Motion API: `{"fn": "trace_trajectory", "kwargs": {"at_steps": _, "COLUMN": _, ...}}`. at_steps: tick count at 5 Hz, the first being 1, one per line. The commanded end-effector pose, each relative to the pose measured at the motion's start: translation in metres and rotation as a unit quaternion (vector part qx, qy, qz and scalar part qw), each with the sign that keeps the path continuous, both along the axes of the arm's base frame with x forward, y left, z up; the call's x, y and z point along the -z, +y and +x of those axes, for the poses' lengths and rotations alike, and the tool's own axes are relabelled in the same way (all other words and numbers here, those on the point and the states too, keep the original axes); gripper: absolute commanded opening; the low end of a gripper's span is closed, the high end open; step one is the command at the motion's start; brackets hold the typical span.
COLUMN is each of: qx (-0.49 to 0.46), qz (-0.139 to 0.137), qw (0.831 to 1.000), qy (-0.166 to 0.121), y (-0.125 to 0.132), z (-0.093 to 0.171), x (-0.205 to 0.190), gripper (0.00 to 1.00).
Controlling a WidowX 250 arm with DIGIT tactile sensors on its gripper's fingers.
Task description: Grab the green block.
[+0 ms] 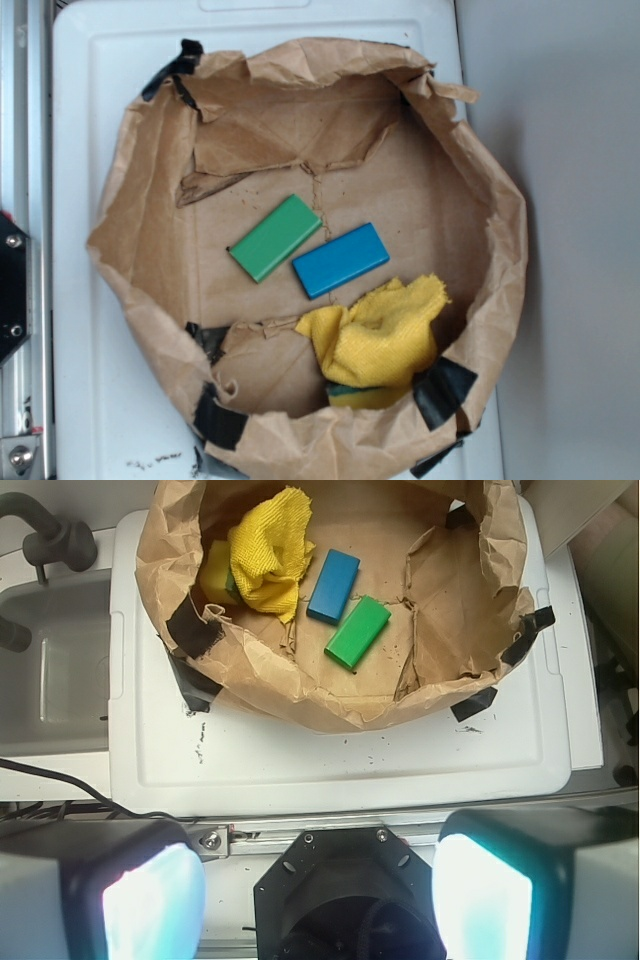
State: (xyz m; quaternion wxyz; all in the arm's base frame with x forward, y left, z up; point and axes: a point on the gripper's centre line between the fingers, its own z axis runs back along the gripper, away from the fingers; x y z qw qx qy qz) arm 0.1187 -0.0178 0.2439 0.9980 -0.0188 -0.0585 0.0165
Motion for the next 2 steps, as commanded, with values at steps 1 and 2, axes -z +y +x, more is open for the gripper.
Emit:
{"fn": "trace_trajectory", "kwargs": {"at_steps": 1, "qx": 0.000, "qz": 0.000, "qw": 1.000, "qy": 0.000, "y": 0.000, "z": 0.000, "x": 0.000, "gripper": 1.00}}
{"fn": "trace_trajectory", "kwargs": {"at_steps": 2, "qx": -0.045, "qz": -0.010, "qw": 0.997, "qy": -0.063, "y": 0.016, "z": -0.050, "x": -0.018, "gripper": 1.00}}
